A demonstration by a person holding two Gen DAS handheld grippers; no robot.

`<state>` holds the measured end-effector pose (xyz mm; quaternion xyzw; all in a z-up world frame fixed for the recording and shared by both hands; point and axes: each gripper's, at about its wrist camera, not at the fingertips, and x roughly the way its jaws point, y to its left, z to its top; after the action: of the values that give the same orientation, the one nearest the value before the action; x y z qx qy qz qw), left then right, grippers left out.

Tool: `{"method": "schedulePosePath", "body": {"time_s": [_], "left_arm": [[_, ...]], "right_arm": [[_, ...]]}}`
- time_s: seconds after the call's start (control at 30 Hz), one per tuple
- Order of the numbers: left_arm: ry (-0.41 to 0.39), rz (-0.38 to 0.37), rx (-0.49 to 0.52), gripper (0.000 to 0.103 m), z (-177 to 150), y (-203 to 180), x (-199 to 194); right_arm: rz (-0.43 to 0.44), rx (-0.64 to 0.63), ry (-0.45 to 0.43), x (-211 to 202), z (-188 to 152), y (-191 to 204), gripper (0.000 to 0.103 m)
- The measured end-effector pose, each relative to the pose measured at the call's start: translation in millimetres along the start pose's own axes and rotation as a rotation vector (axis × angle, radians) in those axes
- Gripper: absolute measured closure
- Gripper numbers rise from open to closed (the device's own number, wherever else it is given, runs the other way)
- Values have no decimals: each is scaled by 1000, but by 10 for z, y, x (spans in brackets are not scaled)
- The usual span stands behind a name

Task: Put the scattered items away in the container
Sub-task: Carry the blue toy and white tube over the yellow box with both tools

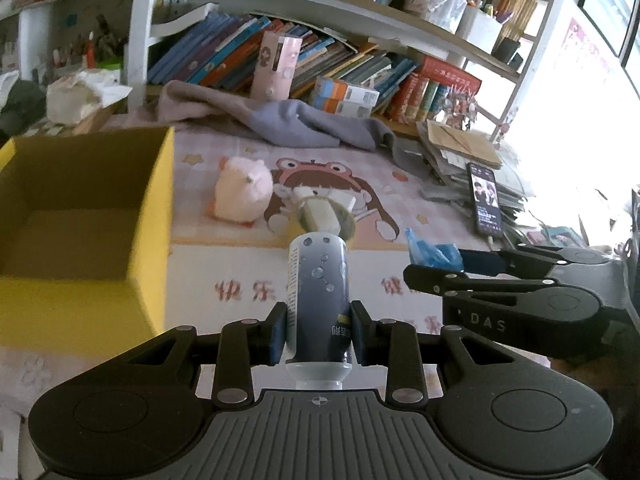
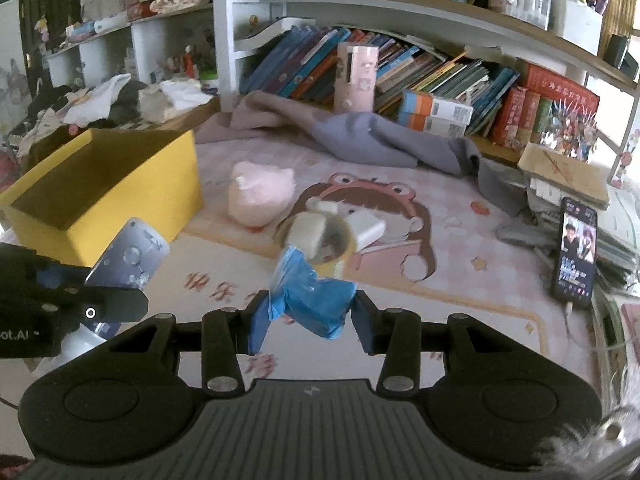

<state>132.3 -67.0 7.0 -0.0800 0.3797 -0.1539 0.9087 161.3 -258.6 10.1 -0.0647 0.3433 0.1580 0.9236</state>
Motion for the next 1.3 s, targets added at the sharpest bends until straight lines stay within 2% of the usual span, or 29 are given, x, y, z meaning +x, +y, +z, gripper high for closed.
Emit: {"method": "schedulePosePath", "body": {"time_s": [0.37, 0.6, 0.83, 1.3], "left_arm": [[11, -34, -36, 72, -493, 469, -552], [-17, -17, -76, 72, -704, 768, -902], [-49, -5, -94, 72, -839, 935, -1148], [-99, 72, -176, 72, -1048, 1212, -1514]], "right_arm": [[19, -43, 32, -334, -330, 872, 62], [41, -50, 29, -480, -439, 1301, 62], [81, -82, 20, -574, -441, 1599, 62], [182, -177, 14, -624, -413, 2085, 62]]}}
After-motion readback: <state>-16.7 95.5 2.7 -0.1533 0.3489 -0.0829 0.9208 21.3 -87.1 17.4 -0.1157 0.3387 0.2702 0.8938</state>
